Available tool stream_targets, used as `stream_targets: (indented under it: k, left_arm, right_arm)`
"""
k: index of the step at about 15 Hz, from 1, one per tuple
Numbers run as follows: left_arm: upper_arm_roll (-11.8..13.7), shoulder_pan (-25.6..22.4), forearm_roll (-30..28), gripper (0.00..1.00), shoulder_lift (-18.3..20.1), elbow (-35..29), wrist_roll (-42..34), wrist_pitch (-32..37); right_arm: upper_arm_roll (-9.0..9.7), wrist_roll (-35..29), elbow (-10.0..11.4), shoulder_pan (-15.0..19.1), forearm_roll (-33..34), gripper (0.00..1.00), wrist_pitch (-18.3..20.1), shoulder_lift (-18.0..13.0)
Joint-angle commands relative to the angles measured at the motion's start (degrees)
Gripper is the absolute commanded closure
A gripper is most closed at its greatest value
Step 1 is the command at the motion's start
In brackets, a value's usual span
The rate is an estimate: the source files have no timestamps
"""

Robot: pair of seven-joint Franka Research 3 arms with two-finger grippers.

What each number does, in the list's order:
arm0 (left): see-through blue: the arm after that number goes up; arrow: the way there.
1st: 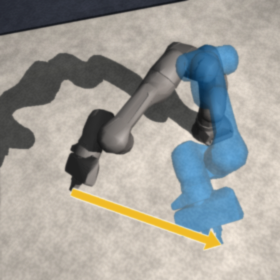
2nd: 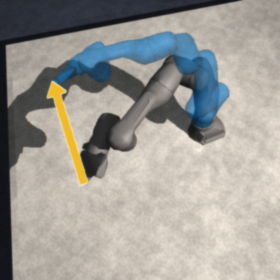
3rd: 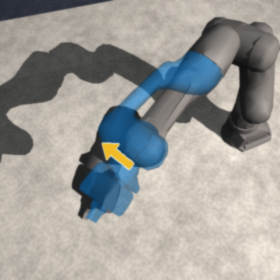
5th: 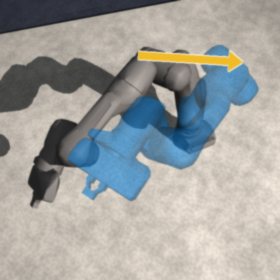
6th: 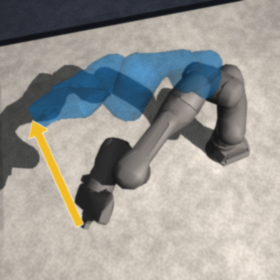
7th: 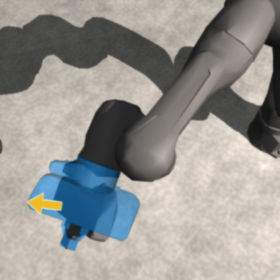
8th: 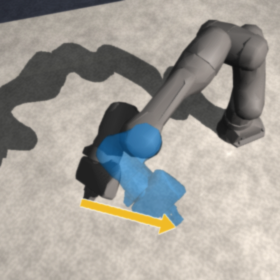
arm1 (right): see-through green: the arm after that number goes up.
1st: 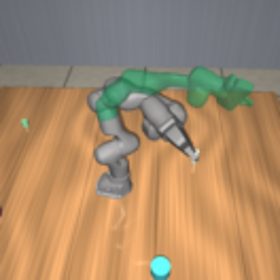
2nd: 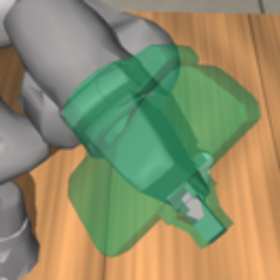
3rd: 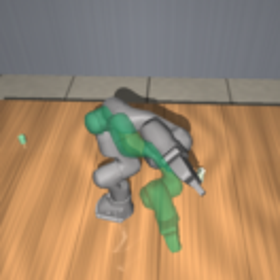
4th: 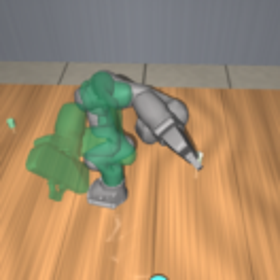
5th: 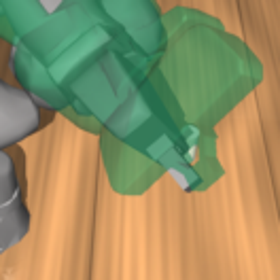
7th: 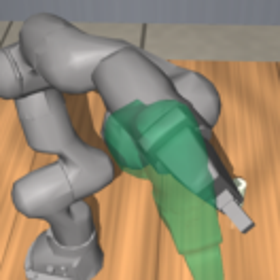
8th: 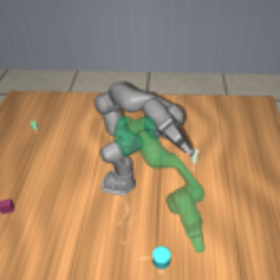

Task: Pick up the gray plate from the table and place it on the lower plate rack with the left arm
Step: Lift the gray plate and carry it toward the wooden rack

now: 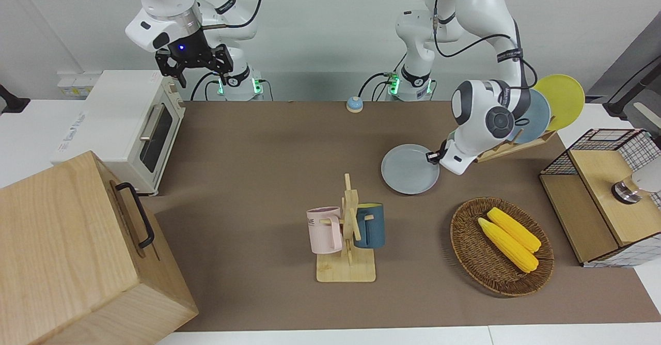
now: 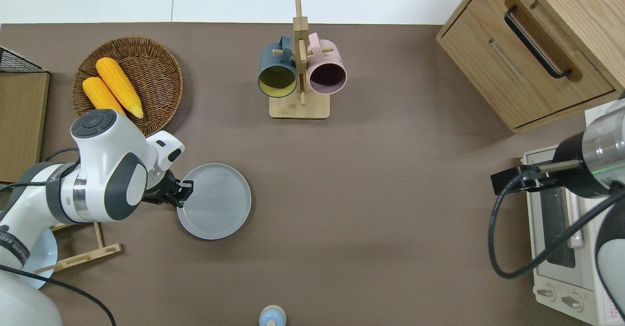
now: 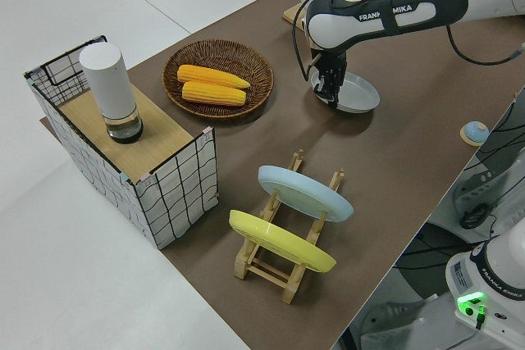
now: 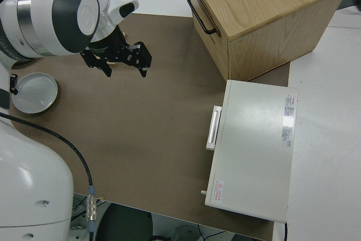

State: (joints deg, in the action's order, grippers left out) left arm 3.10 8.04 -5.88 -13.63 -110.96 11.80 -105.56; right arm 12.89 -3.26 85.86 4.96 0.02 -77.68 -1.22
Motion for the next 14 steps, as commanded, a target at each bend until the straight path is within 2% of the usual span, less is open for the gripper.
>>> stream_targets:
  k: [1, 2, 4, 6, 11, 14]
  left_arm:
    - [2.4, 0.8, 1.7, 1.0, 0.9, 5.2, 4.2, 6.7]
    - [2.4, 0.7, 4.5, 1.0, 1.0, 7.6, 5.0, 10.8]
    - [2.8, 0.7, 9.1, 1.0, 1.1, 11.2, 6.2, 15.8]
    - [2.9, 0.9, 16.1, 1.0, 1.3, 13.5, 7.4, 19.7]
    - [2.8, 1.3, 30.7, 1.0, 1.7, 14.6, 7.4, 26.6]
    - [1.9, 1.9, 39.7, 1.0, 1.6, 14.5, 8.8, 33.2]
  right_arm:
    - [0.38, 0.2, -0.3, 0.8, -0.2, 0.013, 0.9, -0.3]
    - [0.38, 0.2, -0.3, 0.8, -0.2, 0.011, 0.9, -0.3]
    - [0.38, 0.2, -0.3, 0.8, -0.2, 0.011, 0.9, -0.3]
    - [0.38, 0.2, -0.3, 0.8, -0.2, 0.011, 0.9, -0.3]
    - [0.38, 0.2, -0.3, 0.8, -0.2, 0.013, 0.9, -0.3]
    - [0.38, 0.2, -0.3, 0.8, -0.2, 0.013, 0.9, -0.3]
